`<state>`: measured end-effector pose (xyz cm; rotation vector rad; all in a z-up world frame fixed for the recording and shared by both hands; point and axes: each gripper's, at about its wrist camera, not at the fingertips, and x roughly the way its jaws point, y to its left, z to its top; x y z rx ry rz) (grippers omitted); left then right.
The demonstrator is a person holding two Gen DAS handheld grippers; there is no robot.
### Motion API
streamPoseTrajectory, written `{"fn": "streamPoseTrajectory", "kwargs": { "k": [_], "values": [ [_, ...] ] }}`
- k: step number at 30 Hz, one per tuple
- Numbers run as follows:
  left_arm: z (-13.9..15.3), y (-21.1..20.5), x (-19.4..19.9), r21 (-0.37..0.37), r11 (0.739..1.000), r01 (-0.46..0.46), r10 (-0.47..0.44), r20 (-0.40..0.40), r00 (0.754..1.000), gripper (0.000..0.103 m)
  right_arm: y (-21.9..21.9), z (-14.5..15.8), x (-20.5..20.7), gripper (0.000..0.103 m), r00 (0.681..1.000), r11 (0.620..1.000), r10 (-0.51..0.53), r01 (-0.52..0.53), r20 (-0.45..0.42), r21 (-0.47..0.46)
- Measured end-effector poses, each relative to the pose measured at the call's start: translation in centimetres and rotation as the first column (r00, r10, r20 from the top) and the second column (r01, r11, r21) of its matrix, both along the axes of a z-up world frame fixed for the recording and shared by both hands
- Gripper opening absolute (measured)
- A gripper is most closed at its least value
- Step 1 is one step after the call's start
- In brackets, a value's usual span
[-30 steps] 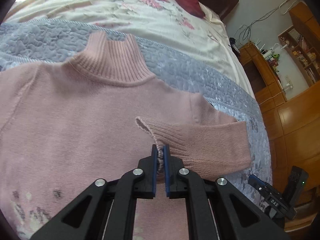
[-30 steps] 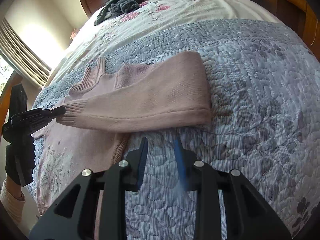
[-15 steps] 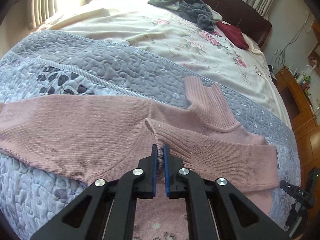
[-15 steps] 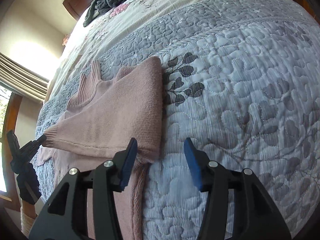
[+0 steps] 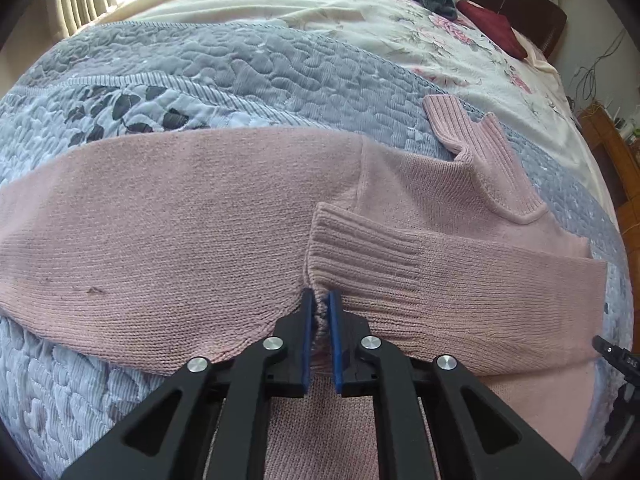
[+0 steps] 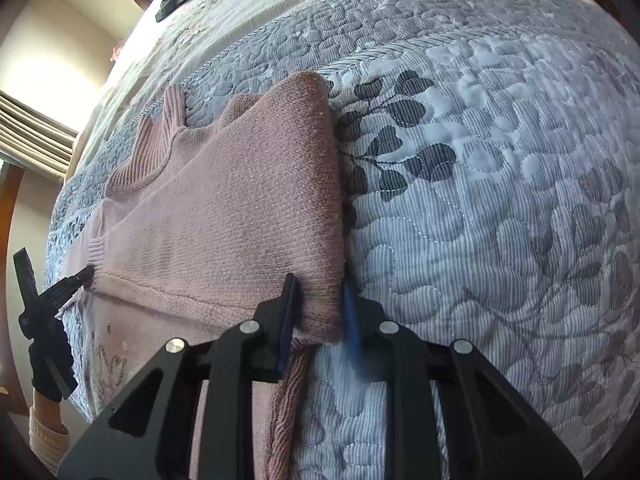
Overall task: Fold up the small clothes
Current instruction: 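Grasp the sweater side edge with the left gripper and fold it inward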
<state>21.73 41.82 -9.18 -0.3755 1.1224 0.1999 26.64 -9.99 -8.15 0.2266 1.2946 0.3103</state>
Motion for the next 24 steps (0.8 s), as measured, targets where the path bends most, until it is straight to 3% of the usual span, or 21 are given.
{"fn": "streamPoseTrajectory", "kwargs": {
  "k": [2,5,8,12,18,21,24],
  "values": [
    [1.6,0.5,-0.8,-0.02,1.0,-0.02,0.021,0.04,0.999,0.009,0.8,1.8,-0.5,0.028,0.999,0.999,0.011,-0.009,0.053,-0.042],
    [4.7,-0.4,-1.8,0.03,0.999,0.013,-0.017,0.125,0.992,0.009,2.7,4.6,-1.3,0.035,0.989,0.998,0.057,-0.054,0.137,-0.027],
    [5.4,-2.6,-1.3,0.025,0.996,0.081,-0.084,0.14,0.987,0.015,5.4,5.1,-1.4,0.036,0.985,0.993,0.117,-0.12,0.128,0.016],
    [3.4,-5.1,0.2,-0.001,0.991,0.13,-0.129,0.096,0.987,0.015,8.3,3.1,-1.3,0.036,0.982,0.985,0.171,-0.169,0.08,-0.031],
    [-1.3,-4.9,1.2,-0.046,0.992,0.115,-0.115,-0.001,0.993,0.015,8.0,-0.5,-0.9,0.035,0.99,0.99,0.141,-0.141,0.018,-0.011],
    [-2.0,-4.5,1.1,-0.064,0.992,0.112,-0.112,0.008,0.994,0.015,7.7,-1.1,-0.6,0.034,0.992,0.992,0.128,-0.128,0.019,0.007],
    [-2.0,-4.9,1.2,-0.036,0.992,0.119,-0.12,-0.004,0.993,0.015,8.3,-1.2,-0.6,0.034,0.991,0.991,0.133,-0.132,0.021,-0.037]
  ]
}}
